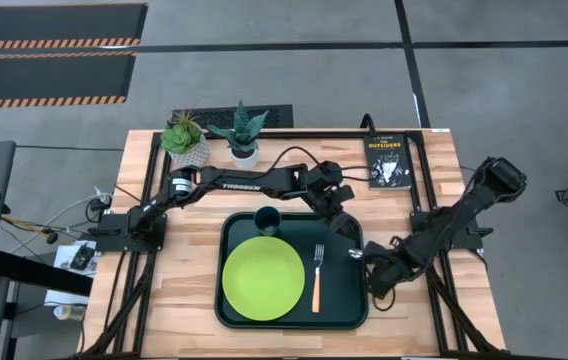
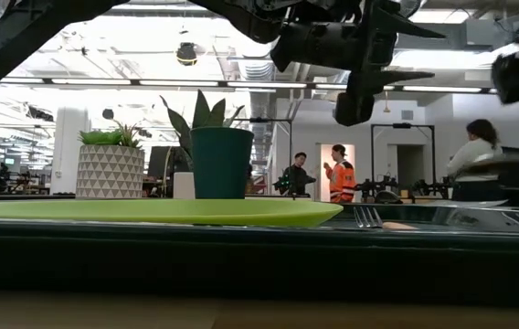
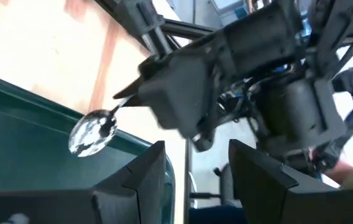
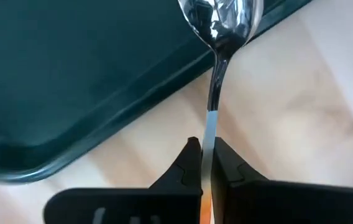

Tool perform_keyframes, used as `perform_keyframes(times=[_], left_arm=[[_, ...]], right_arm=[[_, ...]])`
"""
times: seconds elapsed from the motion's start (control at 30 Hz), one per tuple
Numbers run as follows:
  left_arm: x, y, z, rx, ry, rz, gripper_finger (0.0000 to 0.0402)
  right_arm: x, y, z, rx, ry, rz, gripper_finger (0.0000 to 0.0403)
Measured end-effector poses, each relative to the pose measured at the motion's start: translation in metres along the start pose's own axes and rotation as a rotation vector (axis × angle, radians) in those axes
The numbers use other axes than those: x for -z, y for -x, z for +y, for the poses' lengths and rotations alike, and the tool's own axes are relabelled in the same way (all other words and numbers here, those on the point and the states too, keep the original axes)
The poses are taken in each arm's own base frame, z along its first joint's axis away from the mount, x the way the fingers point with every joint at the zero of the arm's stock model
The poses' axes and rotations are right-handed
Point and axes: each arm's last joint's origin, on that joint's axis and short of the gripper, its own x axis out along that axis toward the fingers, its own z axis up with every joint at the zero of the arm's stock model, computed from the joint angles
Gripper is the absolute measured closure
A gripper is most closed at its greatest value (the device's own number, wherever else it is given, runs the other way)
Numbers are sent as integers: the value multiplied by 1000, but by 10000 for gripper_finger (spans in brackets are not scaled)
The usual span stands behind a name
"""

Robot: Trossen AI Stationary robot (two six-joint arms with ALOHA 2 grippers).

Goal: Pick and place plate/cup/fork/spoon on tray
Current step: Put the orange spoon on the black serving tray to the right of the orange fork

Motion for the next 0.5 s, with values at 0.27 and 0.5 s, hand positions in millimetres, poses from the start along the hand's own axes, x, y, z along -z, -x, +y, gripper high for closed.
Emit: perform_keyframes(times=[0.27,0.5], left_arm=[[-5,4,-2,99,-42,40,239],[-8,0,-22,252,-266,-2,239]], right_arm=[[28,51,-3,-277,-178,-121,392],[48,81,-6,-524,-320,-318,394]])
